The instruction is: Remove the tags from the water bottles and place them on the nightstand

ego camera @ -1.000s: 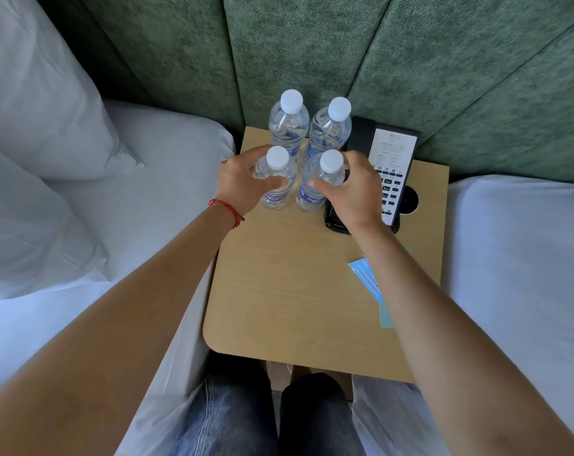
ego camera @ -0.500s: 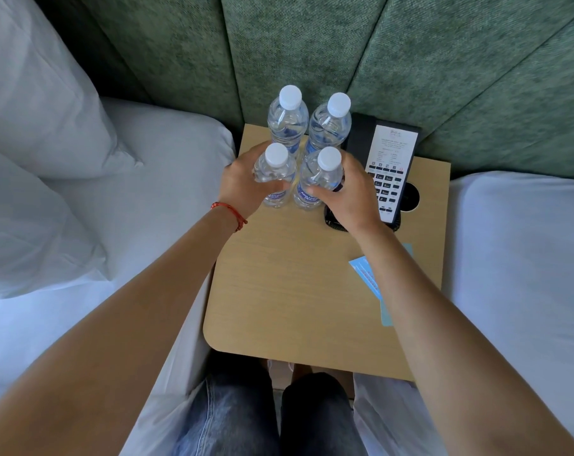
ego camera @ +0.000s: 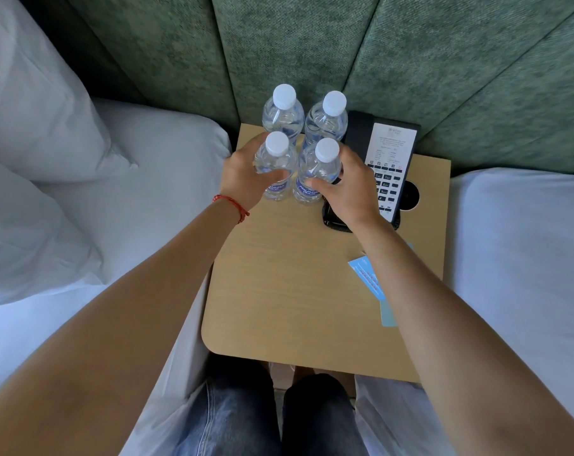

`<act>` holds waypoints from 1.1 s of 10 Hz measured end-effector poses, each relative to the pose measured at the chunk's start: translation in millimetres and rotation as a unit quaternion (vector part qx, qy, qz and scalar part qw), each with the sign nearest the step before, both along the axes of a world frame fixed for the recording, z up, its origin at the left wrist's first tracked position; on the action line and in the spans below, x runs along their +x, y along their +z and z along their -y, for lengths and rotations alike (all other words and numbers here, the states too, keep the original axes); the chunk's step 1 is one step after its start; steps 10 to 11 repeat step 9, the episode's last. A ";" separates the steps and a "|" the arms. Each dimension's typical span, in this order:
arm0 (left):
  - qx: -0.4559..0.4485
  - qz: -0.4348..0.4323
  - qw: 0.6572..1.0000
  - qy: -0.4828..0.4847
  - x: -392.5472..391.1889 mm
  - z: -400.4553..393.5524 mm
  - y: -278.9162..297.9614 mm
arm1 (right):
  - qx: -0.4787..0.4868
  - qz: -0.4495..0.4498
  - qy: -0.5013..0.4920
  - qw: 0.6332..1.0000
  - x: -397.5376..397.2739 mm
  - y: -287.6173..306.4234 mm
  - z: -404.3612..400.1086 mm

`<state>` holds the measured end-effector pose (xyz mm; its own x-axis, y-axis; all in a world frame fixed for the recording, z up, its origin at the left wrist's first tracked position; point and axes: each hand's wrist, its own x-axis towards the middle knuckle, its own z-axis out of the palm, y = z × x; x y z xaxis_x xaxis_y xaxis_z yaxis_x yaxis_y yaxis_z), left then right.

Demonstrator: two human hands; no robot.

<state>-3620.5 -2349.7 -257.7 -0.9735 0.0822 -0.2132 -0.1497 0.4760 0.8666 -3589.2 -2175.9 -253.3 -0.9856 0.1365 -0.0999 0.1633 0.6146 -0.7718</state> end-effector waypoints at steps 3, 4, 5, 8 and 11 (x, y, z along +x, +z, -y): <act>-0.012 -0.007 1.000 -0.005 -7.4 0.8 -3.7 | 0.023 0.002 0.017 1.000 -7.6 -1.9 -2.9; -0.012 -0.003 1.000 -0.007 -7.4 1.5 -3.5 | 0.021 0.004 0.016 1.000 -7.1 -1.2 -2.2; -0.015 0.001 1.000 -0.014 -7.1 2.6 -2.6 | 0.017 0.003 0.014 1.000 -5.4 -2.2 -1.2; -0.037 -0.002 0.999 -0.019 7.2 6.7 12.9 | 0.003 0.027 0.008 1.000 0.4 15.8 -3.6; -0.053 -0.037 0.998 -0.004 22.3 11.7 17.2 | -0.006 0.015 -0.014 1.000 13.4 19.8 -0.6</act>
